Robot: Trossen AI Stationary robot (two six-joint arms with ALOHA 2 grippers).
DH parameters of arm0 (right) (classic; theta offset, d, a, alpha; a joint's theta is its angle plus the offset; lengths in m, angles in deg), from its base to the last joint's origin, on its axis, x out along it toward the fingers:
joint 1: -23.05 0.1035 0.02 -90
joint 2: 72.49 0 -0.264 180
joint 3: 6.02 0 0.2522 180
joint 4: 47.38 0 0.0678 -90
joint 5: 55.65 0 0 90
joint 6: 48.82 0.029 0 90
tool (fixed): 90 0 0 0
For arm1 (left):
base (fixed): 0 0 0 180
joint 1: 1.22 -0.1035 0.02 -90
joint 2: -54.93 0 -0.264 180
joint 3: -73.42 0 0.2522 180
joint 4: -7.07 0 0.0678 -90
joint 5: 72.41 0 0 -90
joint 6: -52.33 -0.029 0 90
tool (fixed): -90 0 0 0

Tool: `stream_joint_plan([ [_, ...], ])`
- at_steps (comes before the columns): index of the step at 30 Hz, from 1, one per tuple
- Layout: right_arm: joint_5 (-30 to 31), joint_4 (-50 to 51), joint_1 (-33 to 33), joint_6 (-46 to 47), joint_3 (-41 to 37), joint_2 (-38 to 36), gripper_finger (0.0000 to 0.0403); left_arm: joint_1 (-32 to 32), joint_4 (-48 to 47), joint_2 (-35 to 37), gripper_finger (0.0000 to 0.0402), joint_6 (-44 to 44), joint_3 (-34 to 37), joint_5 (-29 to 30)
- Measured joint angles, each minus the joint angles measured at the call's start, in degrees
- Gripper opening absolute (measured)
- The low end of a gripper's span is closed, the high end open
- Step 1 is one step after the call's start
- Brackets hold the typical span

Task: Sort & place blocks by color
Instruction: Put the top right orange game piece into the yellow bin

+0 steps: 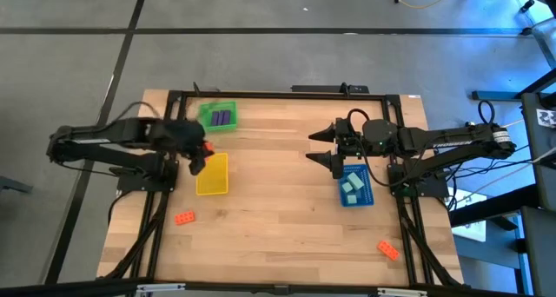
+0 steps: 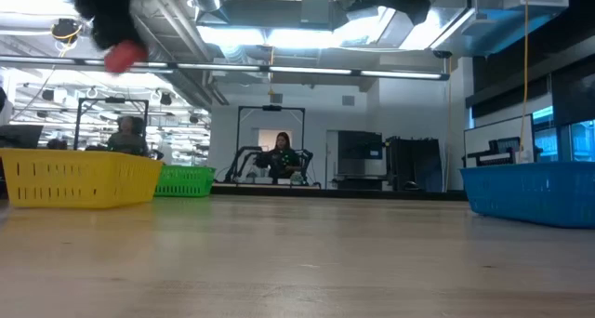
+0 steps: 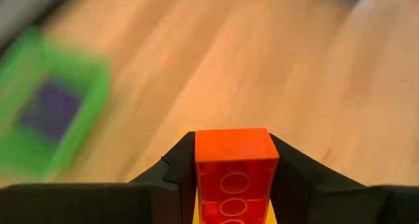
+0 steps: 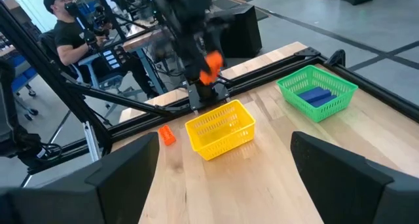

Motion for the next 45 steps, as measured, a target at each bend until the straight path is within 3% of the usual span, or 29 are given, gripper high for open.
stream_joint_plan([
  [4, 0.03, 0.18, -0.01, 0.01, 0.0, 0.01, 0.0348, -0.58, -7.25, -5.51, 0.0127, 0.26, 1.61, -1.19],
  [9, 0.05, 0.2, 0.0, -0.01, 0.0, 0.02, 0.0348, -1.81, -6.1, -11.34, 0.0127, -0.67, 4.99, -1.83],
  [14, 0.07, 0.2, 0.0, -0.03, 0.0, 0.04, 0.0348, -3.26, -3.63, -19.14, 0.0127, -5.99, 7.27, -6.37],
  [19, 0.08, 0.22, 0.0, -0.03, 0.0, 0.04, 0.0348, -3.26, 4.4, -24.66, 0.0127, -12.71, 7.52, -8.82],
  [29, 0.09, 0.25, 0.0, -0.05, 0.0, 0.04, 0.0348, -5.93, 5.09, -34.4, 0.0127, -18.15, 7.68, -10.16],
  [41, 0.09, 0.27, -0.01, -0.29, 0.0, 0.04, 0.0348, -6.7, 5.25, -38.06, 0.0129, -18.24, 7.67, -10.15],
  [45, 0.09, 0.27, 0.0, -0.29, 0.0, 0.04, 0.0348, -6.67, 5.15, -38.06, 0.0172, -18.16, 7.67, -9.7],
])
